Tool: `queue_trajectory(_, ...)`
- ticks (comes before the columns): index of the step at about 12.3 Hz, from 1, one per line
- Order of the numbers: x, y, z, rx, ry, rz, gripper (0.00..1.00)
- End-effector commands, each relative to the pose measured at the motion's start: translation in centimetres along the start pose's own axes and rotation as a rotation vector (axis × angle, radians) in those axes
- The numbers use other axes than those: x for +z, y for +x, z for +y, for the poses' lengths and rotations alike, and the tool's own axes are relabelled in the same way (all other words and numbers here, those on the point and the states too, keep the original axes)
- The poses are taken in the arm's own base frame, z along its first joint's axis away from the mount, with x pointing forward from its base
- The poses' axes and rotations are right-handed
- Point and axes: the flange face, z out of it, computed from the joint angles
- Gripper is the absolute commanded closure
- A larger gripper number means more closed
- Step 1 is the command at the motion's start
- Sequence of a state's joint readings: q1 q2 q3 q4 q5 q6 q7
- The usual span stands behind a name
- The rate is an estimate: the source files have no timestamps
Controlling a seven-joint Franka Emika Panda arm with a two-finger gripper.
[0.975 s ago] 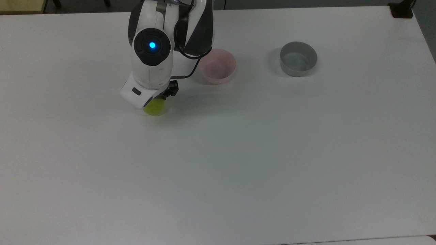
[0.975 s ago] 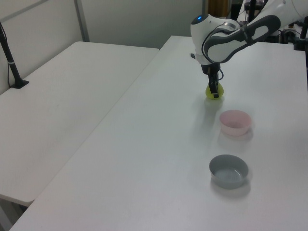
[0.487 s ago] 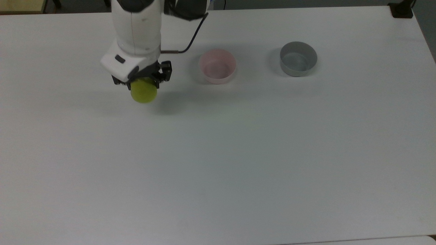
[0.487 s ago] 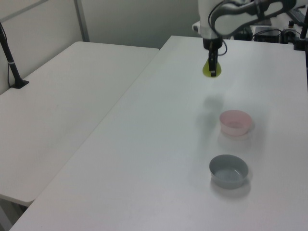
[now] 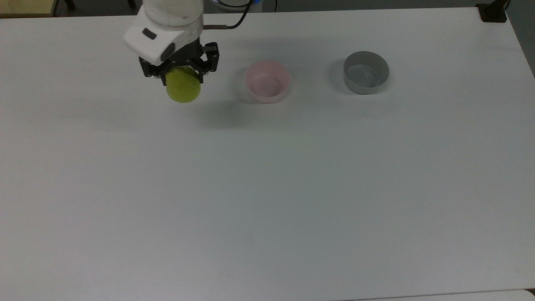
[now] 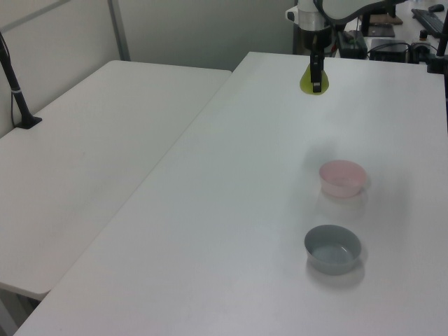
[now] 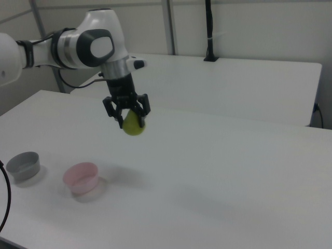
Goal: Place the pear in the bowl
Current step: 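Carry the held pear over to the pink bowl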
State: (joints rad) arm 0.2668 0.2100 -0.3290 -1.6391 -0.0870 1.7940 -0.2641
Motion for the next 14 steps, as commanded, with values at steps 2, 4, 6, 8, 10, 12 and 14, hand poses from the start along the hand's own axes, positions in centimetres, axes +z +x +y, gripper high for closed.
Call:
queue_trajectory(2, -4.2, -3.1, -9.2, -0.084, 0.051, -0.058, 0.72)
queue_trajectory(4, -4.9, -3.9, -13.6, -0.095, 0.051, -0.075, 0.72)
queue_trajectory(6, -5.2, -4.0, -16.4, -0.091, 0.044, -0.071, 0.72)
queue_trajectory(8, -4.1, -3.8, -17.9, -0.109, 0.04, -0.085, 0.72)
queue_trajectory(10, -0.6, -4.0, -20.4, -0.157, 0.017, -0.137, 0.72)
queue_trajectory(12, 2.9, -4.1, -22.0, -0.189, -0.018, -0.185, 0.72)
queue_trajectory(14, 6.1, -3.2, -22.7, -0.193, -0.033, -0.232, 0.72)
